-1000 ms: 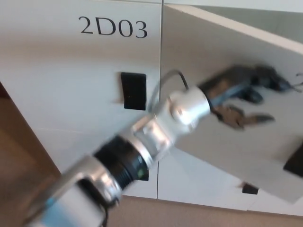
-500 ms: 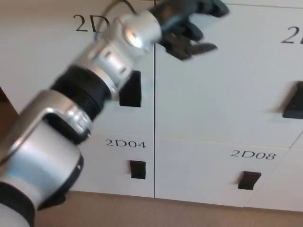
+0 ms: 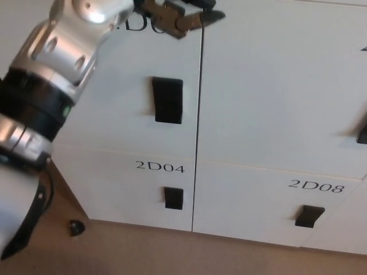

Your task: The robot walks towards an open cabinet and lifts its left hand to push the door towards the right to close it.

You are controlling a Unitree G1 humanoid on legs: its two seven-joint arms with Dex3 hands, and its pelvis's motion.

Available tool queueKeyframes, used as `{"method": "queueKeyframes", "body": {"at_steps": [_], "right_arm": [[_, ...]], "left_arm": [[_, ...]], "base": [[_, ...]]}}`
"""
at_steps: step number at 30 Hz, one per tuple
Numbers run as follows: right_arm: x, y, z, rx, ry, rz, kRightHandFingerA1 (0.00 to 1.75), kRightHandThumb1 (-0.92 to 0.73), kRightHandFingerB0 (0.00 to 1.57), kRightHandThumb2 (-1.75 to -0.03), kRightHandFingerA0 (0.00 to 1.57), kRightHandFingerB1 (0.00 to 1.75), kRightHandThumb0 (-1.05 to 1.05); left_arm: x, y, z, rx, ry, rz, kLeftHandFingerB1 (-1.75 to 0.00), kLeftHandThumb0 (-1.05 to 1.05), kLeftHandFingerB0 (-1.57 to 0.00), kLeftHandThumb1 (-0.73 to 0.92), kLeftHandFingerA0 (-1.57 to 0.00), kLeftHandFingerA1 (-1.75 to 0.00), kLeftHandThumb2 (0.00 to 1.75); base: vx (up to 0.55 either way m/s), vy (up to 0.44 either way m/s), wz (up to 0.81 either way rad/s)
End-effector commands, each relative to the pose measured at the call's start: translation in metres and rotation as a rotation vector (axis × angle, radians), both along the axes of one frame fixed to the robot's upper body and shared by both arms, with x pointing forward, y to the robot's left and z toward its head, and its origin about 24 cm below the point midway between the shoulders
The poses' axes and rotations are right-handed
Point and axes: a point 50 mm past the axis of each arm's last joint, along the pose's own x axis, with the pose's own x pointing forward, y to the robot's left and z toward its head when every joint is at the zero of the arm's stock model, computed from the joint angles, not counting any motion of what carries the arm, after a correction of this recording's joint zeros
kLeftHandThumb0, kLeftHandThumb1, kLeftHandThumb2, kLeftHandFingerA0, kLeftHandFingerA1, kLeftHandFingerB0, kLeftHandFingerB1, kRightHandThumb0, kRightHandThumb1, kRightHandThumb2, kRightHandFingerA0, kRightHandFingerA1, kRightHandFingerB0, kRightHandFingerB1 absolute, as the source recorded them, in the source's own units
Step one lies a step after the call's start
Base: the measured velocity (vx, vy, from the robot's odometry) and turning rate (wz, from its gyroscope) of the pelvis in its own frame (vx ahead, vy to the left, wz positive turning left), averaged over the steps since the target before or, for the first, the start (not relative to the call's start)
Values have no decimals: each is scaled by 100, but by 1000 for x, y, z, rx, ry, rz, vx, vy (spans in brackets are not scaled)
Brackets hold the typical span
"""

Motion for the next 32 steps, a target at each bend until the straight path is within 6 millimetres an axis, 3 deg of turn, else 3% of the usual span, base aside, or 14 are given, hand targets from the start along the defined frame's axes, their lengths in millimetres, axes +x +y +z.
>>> {"method": "queueKeyframes", "body": {"at_steps": [1,2,3,9,10,12,13,16,17,20,21,22,23,32], "right_arm": [[97,47,63,98,-390,283,52,-70,47,-60,60,46,-22],[100,51,66,89,-392,298,52,-70,47,-60,60,46,-22],[110,60,72,83,-411,336,50,-71,51,-60,64,45,-21],[150,99,88,54,-483,489,55,-70,50,-60,63,47,-26],[166,109,93,47,-503,522,55,-69,49,-60,60,48,-26],[182,118,100,41,-521,547,55,-69,49,-60,60,48,-26],[190,120,102,54,-526,535,56,-70,47,-60,59,49,-23],[208,122,104,69,-524,485,57,-71,46,-61,59,49,-24],[208,122,104,69,-524,485,57,-71,46,-61,59,49,-24],[212,122,100,74,-516,441,57,-71,46,-61,61,48,-24],[207,123,91,92,-495,407,55,-71,46,-61,61,47,-23],[203,124,85,105,-478,384,55,-71,46,-61,61,47,-23],[198,123,74,107,-445,361,57,-69,44,-60,58,48,-24],[194,94,48,71,-300,278,54,-67,43,-60,58,45,-30]], "left_arm": [[-220,3,-22,-54,309,-826,-44,-63,-25,51,-43,-54,91],[-225,5,-23,-69,326,-842,-44,-63,-25,51,-43,-54,91],[-234,10,-25,-104,365,-884,-34,-77,-36,64,-43,-38,65],[-258,44,-28,-243,432,-964,-36,-77,-41,74,-47,-43,65],[-249,75,-34,-211,448,-890,-44,-63,-25,51,-43,-54,91],[-246,115,-42,-180,492,-788,-44,-63,-25,51,-43,-54,91],[-235,136,-54,-194,526,-686,-33,-62,-35,59,-44,-37,60],[-196,199,-119,-332,636,-254,-33,-53,-34,66,-44,-38,59],[-196,199,-119,-332,636,-254,-33,-53,-34,66,-44,-38,59],[-192,226,-176,-545,739,127,-36,-48,-44,62,-55,-41,60],[-198,237,-202,-701,760,356,-51,-49,-39,46,-62,-62,87],[-205,243,-221,-800,781,510,-51,-49,-39,46,-62,-62,87],[-210,250,-236,-840,797,699,-39,-50,-48,67,-63,-45,60],[-213,283,-257,-696,766,1026,-42,-45,-52,63,-63,-47,58]], "base": [[0,0,0],[0,0,0],[0,0,0],[0,0,0],[0,0,0],[0,0,0],[0,0,0],[0,0,0],[14,-11,8],[3,-5,5],[0,0,0],[0,0,0],[0,0,0],[0,0,0]]}}
